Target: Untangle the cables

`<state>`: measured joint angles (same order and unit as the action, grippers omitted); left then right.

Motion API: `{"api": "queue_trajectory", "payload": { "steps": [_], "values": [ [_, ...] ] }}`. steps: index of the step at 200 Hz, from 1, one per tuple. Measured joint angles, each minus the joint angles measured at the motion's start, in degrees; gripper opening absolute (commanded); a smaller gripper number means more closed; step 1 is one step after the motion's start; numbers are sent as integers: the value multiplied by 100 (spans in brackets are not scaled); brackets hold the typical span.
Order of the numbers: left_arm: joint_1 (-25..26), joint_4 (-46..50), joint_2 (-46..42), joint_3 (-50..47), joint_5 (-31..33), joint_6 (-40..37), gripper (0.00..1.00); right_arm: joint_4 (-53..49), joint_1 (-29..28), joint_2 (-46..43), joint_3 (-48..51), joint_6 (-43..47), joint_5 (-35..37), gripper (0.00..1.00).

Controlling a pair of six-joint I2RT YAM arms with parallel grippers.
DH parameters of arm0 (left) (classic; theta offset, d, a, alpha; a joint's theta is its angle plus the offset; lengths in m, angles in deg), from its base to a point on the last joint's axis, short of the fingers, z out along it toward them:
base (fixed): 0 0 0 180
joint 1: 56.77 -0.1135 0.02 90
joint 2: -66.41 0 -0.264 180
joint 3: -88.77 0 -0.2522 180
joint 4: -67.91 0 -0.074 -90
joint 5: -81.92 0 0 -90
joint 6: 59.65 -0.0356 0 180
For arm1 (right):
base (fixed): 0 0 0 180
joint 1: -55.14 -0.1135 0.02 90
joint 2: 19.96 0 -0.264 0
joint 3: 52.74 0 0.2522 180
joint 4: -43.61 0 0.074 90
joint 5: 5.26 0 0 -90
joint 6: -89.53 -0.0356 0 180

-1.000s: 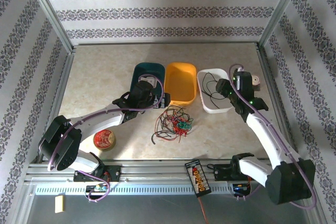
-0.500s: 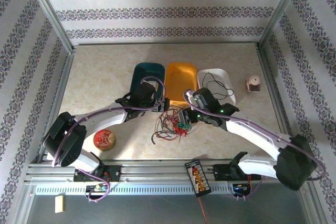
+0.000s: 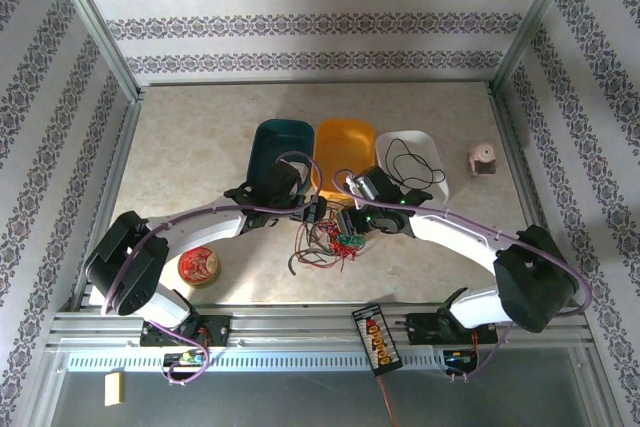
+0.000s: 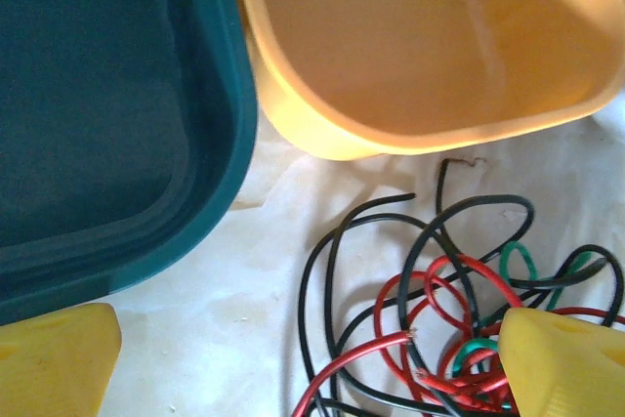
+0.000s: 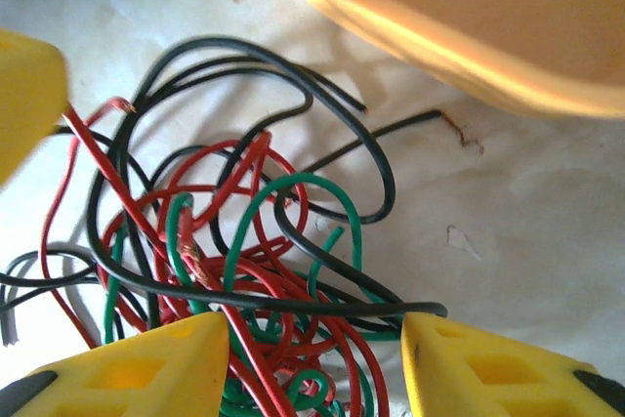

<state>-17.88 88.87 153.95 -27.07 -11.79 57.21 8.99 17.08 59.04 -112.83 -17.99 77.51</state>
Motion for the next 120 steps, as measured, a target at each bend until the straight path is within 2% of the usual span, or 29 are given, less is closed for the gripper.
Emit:
{"api": "queue_trajectory", "payload": {
  "steps": [50,86,120],
  "values": [
    [-376,-7,-254,-358,446,640,99,4,-332,-151,-520,170,-46,48],
    [-490,-7,-734,-643,861,1043,99,-103,-586,452,-957,431,-133,36],
    [-490,-13,-1019,-667,1021,1141,99,-337,-787,973,-1211,612,-146,33]
  ]
}}
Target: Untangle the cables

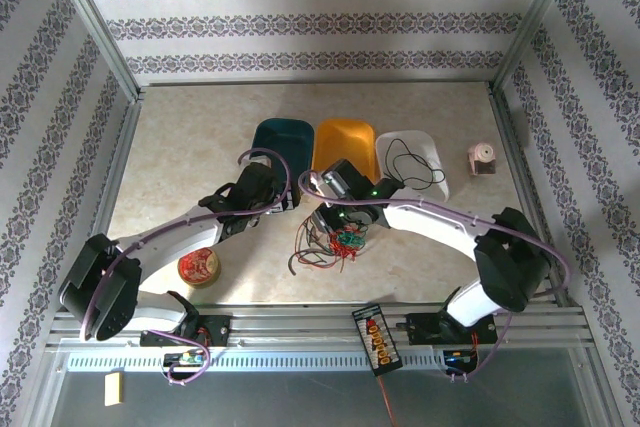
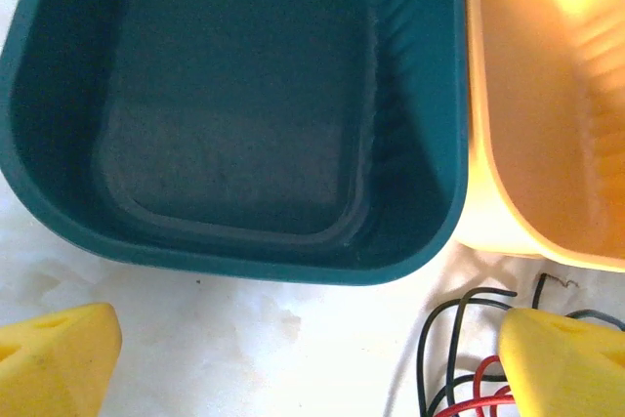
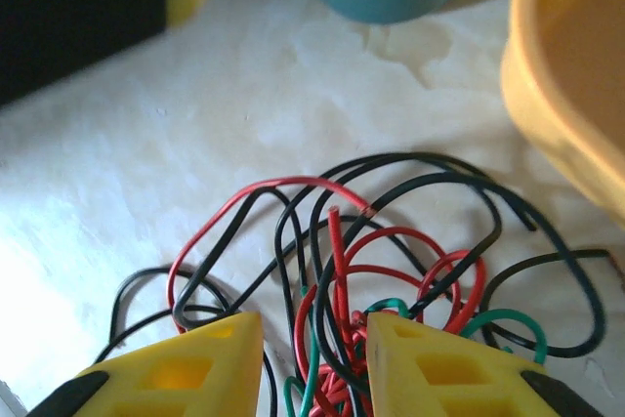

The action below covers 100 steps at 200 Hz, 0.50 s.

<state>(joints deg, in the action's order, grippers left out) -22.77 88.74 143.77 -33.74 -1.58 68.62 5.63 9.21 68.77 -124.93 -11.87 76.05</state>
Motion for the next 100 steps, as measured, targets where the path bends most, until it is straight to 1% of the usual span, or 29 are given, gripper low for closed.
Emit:
{"api": "queue_trajectory", "payload": {
  "steps": [11,64,77,89,100],
  "values": [
    [0,-2,-11,0,11,-2,99,-74,-24,98,-44,42,0,30],
    [0,0,-11,0,20,-7,99,-262,-111,472,-201,136,26,28],
    [0,0,-11,0,17,-7,99,-302,-127,542,-223,157,48,21],
    [0,0,-11,0,-2,-13,99,-326,-149,562,-227,203,111,13],
    [0,-2,-11,0,-37,-37,99,-356,-149,560,-229,210,177,9]
  ]
}}
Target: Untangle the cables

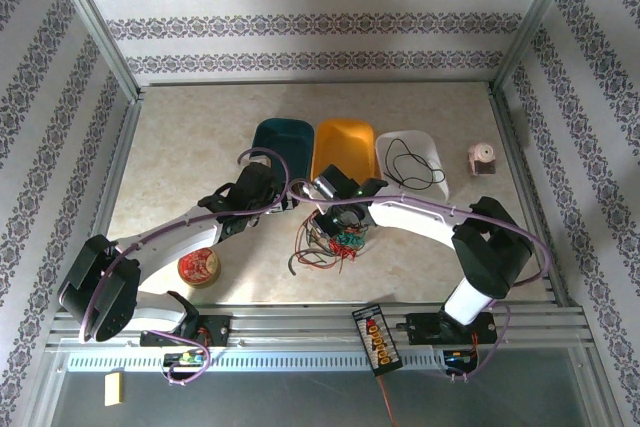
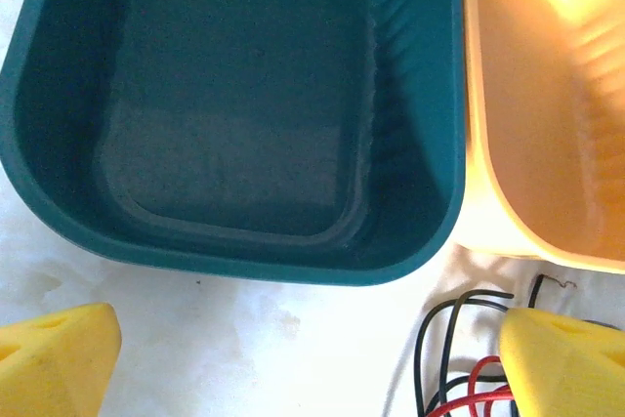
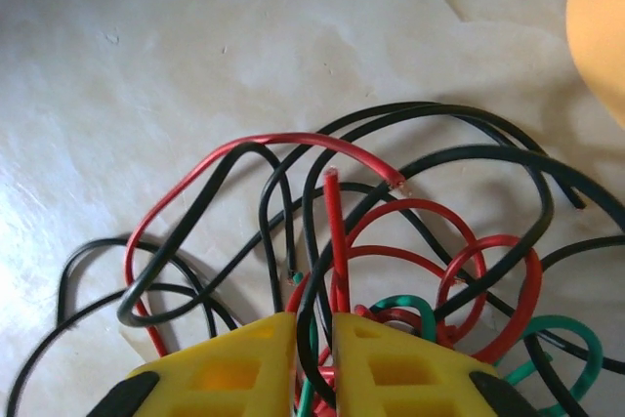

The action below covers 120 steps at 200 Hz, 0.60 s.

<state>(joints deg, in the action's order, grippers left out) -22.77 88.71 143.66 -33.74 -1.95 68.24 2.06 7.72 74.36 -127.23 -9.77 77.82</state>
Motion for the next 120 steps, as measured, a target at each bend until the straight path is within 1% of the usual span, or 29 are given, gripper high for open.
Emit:
{"api": "queue_trajectory", "payload": {
  "steps": [14,43,59,84,102,120],
  "values": [
    [0,-13,0,0,-116,-70,99,-37,0,-46,-2,31,87,5],
    [15,-129,0,0,-601,-433,99,-114,76,-472,0,17,103,2],
    [74,-203,17,9,-909,-708,99,-96,262,-892,20,-68,-92,2],
    [275,-302,197,92,-1486,-1117,99,118,809,-1502,136,-319,-575,2],
    [389,-374,424,179,-1886,-1305,99,251,1113,-1716,284,-514,-852,2],
    [518,-424,732,323,-2164,-1445,99,286,1204,-1836,389,-640,-1003,2]
  ]
}}
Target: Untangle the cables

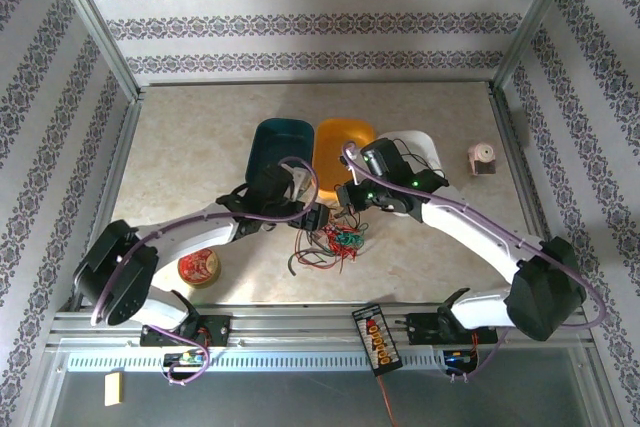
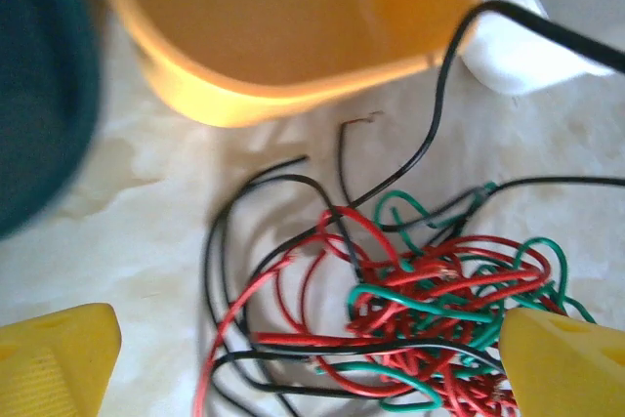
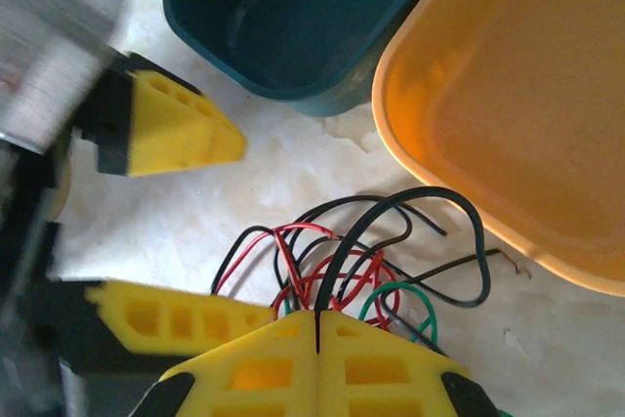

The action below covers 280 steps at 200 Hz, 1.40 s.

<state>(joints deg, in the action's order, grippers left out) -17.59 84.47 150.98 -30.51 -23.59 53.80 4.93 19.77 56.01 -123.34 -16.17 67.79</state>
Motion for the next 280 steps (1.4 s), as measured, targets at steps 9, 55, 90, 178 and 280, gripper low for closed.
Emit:
{"api": "queue_trajectory", "payload": {
  "steps": [9,55,90,178,280],
  "values": [
    [76,4,186,122,-96,-92,99,11,2,-79,33,-61,-42,2],
    [326,81,822,754,-227,-507,99,164,197,-1095,190,-350,-26,2],
    [369,184,839,776,-225,-660,99,225,581,-1891,195,-542,90,1],
    [396,280,837,632,-170,-758,99,249,1423,-2249,-151,-688,103,0],
    [402,308,953,603,-33,-831,99,339,1932,-2444,-1659,-138,518,0]
  ]
}}
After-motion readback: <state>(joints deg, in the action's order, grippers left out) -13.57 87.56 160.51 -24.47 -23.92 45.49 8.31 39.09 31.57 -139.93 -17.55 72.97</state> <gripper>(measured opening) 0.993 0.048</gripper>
